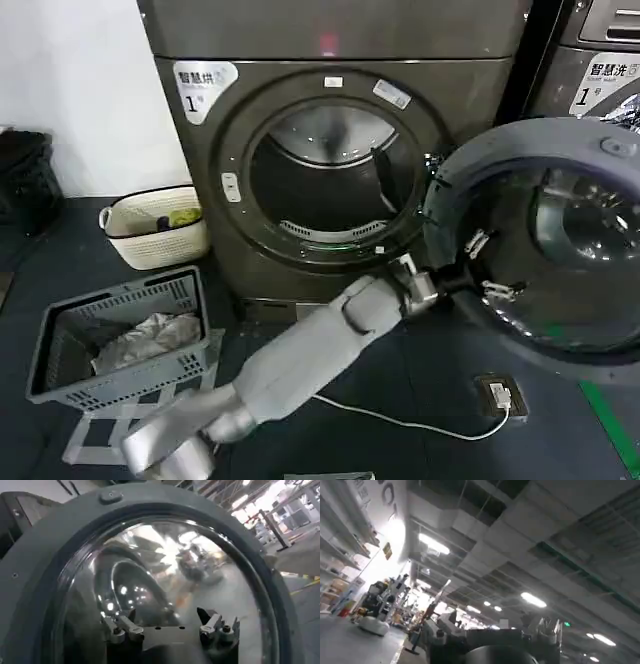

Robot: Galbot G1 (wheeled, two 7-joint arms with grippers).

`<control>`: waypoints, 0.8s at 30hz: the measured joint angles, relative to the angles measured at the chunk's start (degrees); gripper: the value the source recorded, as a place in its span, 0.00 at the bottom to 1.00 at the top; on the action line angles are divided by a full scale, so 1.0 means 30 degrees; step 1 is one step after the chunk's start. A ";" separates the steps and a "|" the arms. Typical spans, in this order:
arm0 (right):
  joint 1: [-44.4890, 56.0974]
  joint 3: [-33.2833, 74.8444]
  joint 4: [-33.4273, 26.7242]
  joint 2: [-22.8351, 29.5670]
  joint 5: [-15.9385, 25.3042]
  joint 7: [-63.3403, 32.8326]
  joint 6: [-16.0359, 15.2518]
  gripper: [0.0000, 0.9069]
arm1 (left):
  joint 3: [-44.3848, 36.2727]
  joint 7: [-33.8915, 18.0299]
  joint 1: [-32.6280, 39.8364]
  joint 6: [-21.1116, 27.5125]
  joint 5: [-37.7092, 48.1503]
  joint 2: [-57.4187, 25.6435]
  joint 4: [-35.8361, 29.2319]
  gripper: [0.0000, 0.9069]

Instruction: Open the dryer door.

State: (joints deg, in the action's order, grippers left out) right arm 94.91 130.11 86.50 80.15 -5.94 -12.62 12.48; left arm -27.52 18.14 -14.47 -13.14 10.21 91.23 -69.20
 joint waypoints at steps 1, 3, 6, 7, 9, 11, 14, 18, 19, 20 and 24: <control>-0.0016 -0.0020 -0.0018 0.0038 0.0012 -0.0003 0.0046 1.00 | 0.0074 0.0000 0.0154 -0.0003 0.0004 0.0255 0.0397 1.00; -0.0033 -0.0059 -0.0028 0.0074 0.0048 0.0005 0.0108 1.00 | 0.0150 0.0020 0.0386 -0.0024 0.0009 0.0324 0.1008 1.00; -0.0034 -0.0056 -0.0078 -0.0030 0.0048 0.0126 0.0109 1.00 | 0.0180 0.0055 0.0442 -0.0003 0.0017 0.0321 0.1282 1.00; -0.0033 -0.0026 -0.0080 -0.0118 0.0031 0.0350 0.0098 1.00 | 0.0181 0.0069 0.0419 0.0033 0.0013 0.0321 0.1272 1.00; -0.0073 -0.0009 -0.0073 -0.0296 0.0004 0.0680 0.0044 1.00 | 0.0164 0.0296 0.0213 0.0057 0.0036 0.0320 0.1089 1.00; -0.0124 -0.0112 -0.0125 -0.0472 0.0012 0.0837 0.0020 1.00 | 0.0130 0.0646 -0.0135 0.0053 -0.0040 0.0321 0.0583 1.00; -0.0238 -0.0384 -0.0315 -0.0760 0.0065 0.0872 -0.0004 1.00 | 0.0106 0.1001 -0.0879 -0.0031 -0.0905 0.0319 -0.0782 1.00; -0.0400 -0.0813 -0.0514 -0.1208 0.0204 0.0809 -0.0318 1.00 | 0.0125 0.1571 -0.2323 -0.0331 -0.1489 -0.1747 -0.3742 1.00; -0.0413 -0.0932 -0.0573 -0.1317 0.0206 0.0788 -0.0390 1.00 | 0.0201 0.1589 -0.2618 -0.0333 -0.1469 -0.2746 -0.4553 1.00; -0.0413 -0.1057 -0.0643 -0.1441 0.0208 0.0789 -0.0400 1.00 | 0.0332 0.1643 -0.2928 -0.0363 -0.1490 -0.3866 -0.5489 1.00; -0.0407 -0.1469 -0.0897 -0.1866 0.0184 0.1061 -0.0271 1.00 | 0.0867 0.1707 -0.4309 -0.1236 -0.1983 -0.7613 -0.8773 1.00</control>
State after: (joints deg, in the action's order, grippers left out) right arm 93.69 125.70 83.81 74.55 -5.39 -9.44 11.67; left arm -24.92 23.26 -27.39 -16.85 4.26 68.39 -95.52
